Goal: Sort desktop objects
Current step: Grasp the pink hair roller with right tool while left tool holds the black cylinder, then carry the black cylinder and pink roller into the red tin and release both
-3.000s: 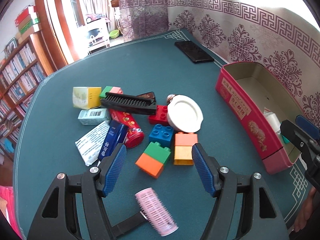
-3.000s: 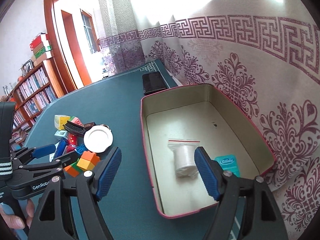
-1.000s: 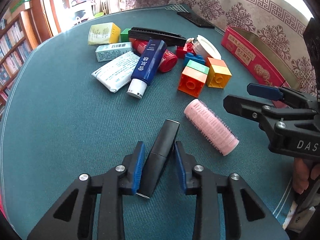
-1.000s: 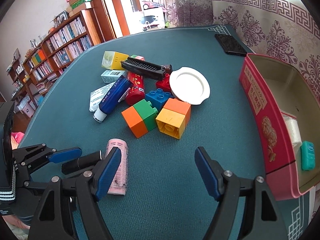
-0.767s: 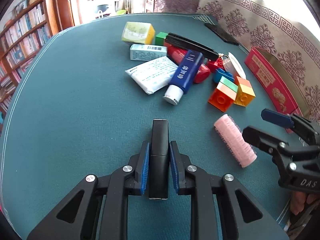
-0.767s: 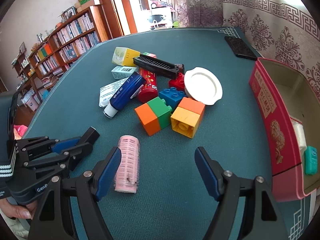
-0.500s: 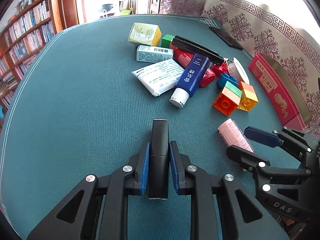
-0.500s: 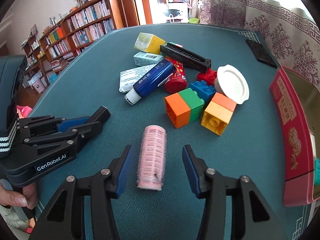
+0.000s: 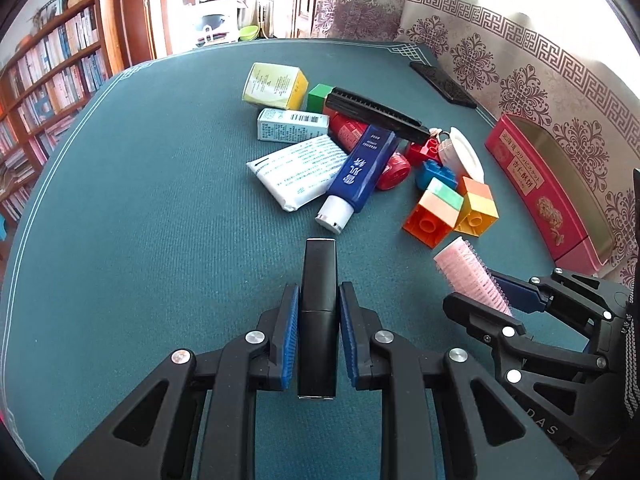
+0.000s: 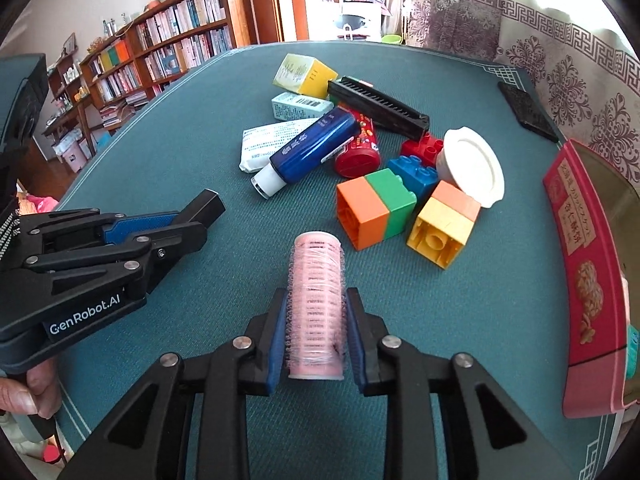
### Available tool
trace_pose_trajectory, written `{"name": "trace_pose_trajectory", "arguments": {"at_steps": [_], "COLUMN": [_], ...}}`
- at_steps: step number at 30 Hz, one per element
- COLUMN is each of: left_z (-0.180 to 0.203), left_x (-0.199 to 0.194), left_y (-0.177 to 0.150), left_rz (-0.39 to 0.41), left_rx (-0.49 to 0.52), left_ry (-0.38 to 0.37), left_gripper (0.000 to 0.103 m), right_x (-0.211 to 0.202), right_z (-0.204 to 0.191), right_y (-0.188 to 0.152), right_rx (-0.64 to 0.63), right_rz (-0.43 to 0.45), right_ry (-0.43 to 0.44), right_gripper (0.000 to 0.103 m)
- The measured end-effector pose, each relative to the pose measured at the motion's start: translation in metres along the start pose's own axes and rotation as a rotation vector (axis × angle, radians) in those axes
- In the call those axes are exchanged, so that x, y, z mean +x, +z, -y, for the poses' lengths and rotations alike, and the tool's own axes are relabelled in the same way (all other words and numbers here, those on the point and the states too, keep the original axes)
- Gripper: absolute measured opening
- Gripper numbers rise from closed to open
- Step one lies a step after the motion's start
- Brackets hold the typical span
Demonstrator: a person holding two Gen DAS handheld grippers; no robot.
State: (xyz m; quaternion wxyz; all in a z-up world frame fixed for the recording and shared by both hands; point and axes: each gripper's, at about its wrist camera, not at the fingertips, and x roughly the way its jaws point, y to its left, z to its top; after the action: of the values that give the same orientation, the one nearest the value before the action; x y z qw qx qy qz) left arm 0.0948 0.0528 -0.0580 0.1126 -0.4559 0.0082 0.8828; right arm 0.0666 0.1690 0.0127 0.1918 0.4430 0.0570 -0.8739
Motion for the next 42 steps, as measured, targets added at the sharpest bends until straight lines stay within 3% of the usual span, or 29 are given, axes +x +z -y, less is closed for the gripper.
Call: {"name": "trace_pose_trajectory", "arguments": {"at_steps": [10,21,30,42], "left_z": [0.055,0.135,0.204,0.269], "left_x": [-0.006,-0.005,-0.001,0.017], "left_y": [0.021,0.045,0.063,0.082], "left_rz": [0.035,0.047,0.043,0.019], "left_rx": [0.089,0.198,0.29,0.351], "left_ry": [-0.047,-0.13,-0.235,-0.365], "left_gripper": [0.022,0.022,0.022,0.023], "right_x": [-0.046,-0.098,-0.12,-0.119], "right_z": [0.052,0.143,0.201,0.236], "right_y": [-0.003,-0.02,-0.04,-0.052], "right_rx": [0.141,0.317,0.428,0.511], "right_rz": [0.135,0.247,0.277,0.26], "right_ry": [-0.063,-0.225,-0.325,-0.355], "right_gripper": [0.03,0.03,0.03,0.031]}}
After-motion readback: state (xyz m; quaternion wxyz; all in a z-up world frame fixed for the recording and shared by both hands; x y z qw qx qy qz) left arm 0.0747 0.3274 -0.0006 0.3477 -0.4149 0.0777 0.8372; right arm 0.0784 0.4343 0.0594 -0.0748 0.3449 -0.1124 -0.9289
